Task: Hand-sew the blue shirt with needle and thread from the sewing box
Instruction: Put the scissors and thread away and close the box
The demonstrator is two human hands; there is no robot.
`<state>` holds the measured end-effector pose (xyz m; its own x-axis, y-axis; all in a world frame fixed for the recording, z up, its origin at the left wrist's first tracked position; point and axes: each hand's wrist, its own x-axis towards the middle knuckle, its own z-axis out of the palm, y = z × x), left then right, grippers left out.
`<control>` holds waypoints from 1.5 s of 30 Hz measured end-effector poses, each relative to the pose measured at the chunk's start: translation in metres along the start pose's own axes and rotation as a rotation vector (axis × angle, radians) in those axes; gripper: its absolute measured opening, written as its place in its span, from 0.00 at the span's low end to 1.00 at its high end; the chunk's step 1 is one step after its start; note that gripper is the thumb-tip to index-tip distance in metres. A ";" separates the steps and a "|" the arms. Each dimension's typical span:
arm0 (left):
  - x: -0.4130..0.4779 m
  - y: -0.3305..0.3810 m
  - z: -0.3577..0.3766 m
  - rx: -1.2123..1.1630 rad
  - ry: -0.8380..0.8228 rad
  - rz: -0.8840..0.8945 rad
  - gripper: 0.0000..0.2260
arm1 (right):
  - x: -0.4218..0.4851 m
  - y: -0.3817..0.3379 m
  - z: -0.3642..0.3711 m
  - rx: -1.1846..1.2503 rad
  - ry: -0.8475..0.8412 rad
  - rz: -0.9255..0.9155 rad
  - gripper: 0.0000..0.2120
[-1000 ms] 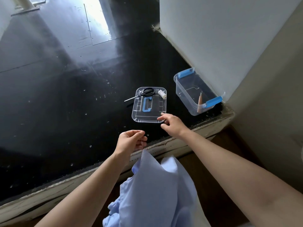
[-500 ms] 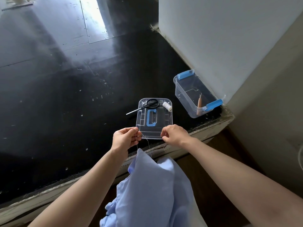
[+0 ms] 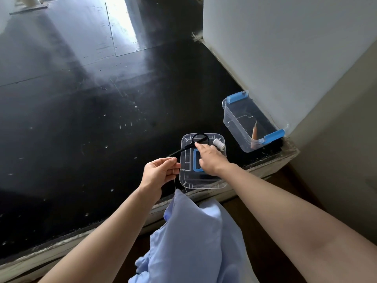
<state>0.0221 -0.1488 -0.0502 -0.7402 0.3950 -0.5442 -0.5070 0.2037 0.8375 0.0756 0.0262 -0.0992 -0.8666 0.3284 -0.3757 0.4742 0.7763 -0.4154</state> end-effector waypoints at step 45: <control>-0.087 -0.032 -0.013 -0.274 0.066 0.216 0.03 | -0.199 -0.003 0.007 1.311 -0.804 -0.014 0.35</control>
<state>0.0972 -0.2010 -0.0307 -0.8658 0.3420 -0.3652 -0.4285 -0.1300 0.8941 0.2475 -0.0450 -0.0290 -0.7664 -0.3770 -0.5201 0.6393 -0.3689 -0.6747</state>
